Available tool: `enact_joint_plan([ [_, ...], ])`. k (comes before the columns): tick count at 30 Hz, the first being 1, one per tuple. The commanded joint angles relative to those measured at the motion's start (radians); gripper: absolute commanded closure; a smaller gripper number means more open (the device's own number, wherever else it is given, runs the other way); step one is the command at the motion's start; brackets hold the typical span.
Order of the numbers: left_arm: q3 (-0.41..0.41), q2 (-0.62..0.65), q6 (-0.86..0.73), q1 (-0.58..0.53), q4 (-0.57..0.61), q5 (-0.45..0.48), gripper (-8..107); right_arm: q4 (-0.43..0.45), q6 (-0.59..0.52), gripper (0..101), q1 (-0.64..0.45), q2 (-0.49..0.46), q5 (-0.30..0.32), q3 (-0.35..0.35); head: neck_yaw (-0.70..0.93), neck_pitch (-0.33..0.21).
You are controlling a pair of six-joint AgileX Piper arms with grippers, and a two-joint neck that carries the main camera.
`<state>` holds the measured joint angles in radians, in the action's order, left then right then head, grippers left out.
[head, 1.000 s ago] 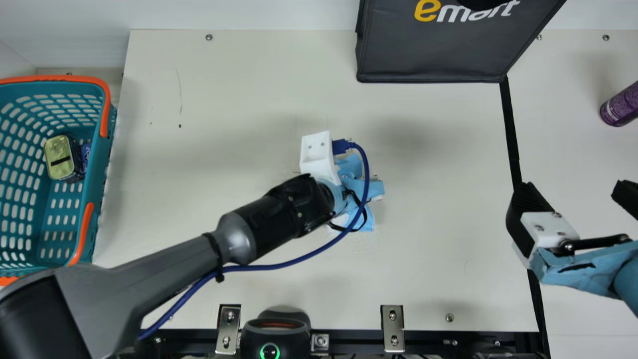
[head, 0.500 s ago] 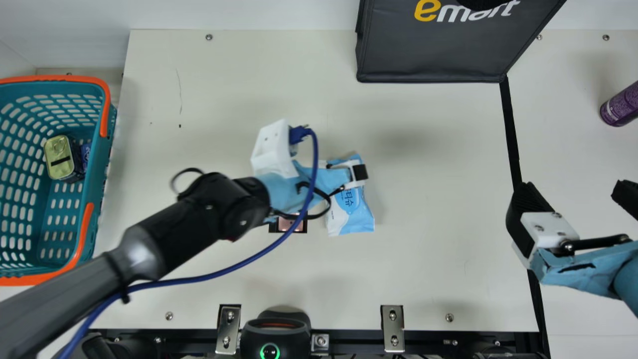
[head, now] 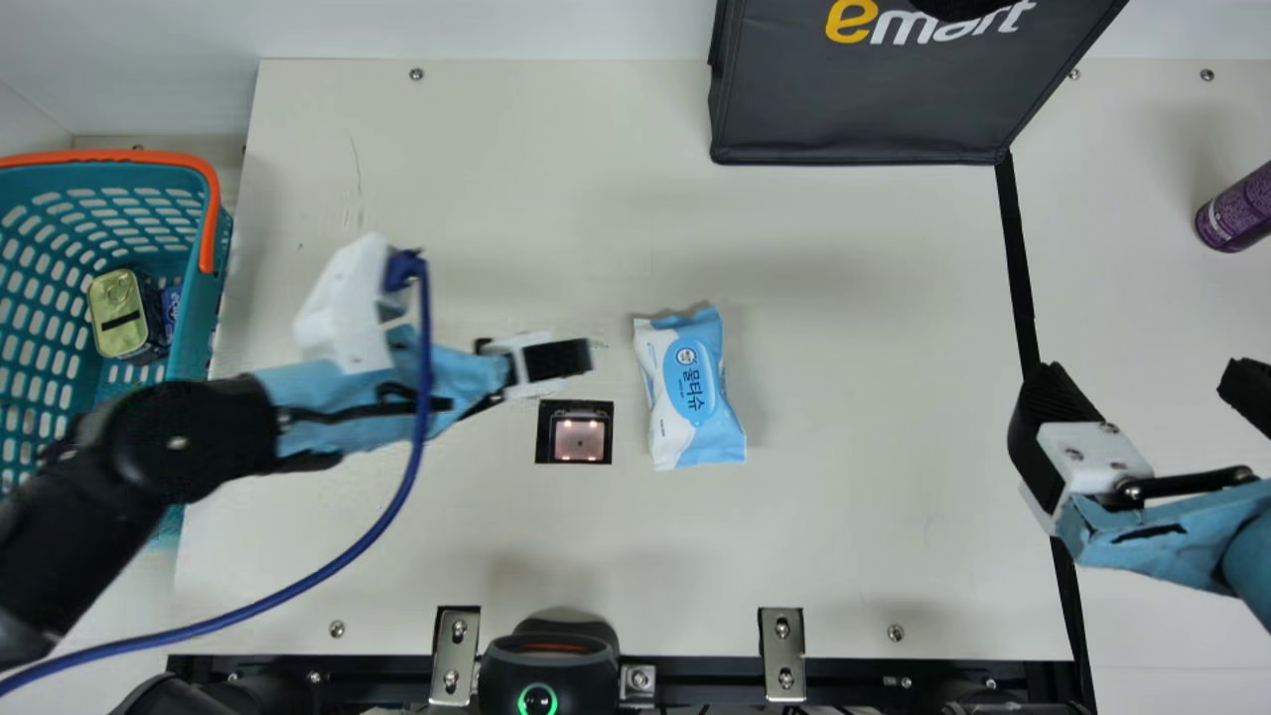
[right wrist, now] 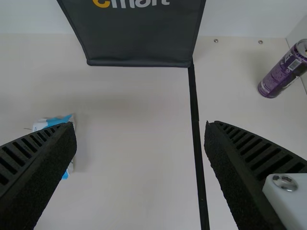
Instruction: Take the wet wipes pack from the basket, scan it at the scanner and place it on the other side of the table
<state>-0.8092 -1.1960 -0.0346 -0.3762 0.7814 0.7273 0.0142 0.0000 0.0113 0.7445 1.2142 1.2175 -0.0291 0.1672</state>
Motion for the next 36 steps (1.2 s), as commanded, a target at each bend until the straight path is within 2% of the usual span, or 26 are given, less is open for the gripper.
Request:
enact_joint_plan([
  [1,0.004,0.054,-0.187,0.151,-0.009,0.093,9,0.0,0.0,6,0.0,0.0,0.0,0.0,0.002,-0.029],
  [10,-0.046,0.175,-0.361,0.436,-0.13,0.26,9,0.0,0.0,6,0.0,0.0,0.002,0.0,0.002,-0.029],
  [20,-0.162,0.263,-0.39,0.619,-0.273,0.351,9,0.0,0.0,6,0.0,0.0,0.002,0.0,0.002,-0.029],
  [27,-0.256,0.301,-0.316,0.66,-0.371,0.39,9,0.0,0.0,6,0.0,0.0,0.002,0.0,0.002,-0.029],
  [36,-0.374,0.309,-0.106,0.599,-0.538,0.459,9,0.0,0.0,6,0.0,0.0,0.002,0.0,0.002,-0.029],
])
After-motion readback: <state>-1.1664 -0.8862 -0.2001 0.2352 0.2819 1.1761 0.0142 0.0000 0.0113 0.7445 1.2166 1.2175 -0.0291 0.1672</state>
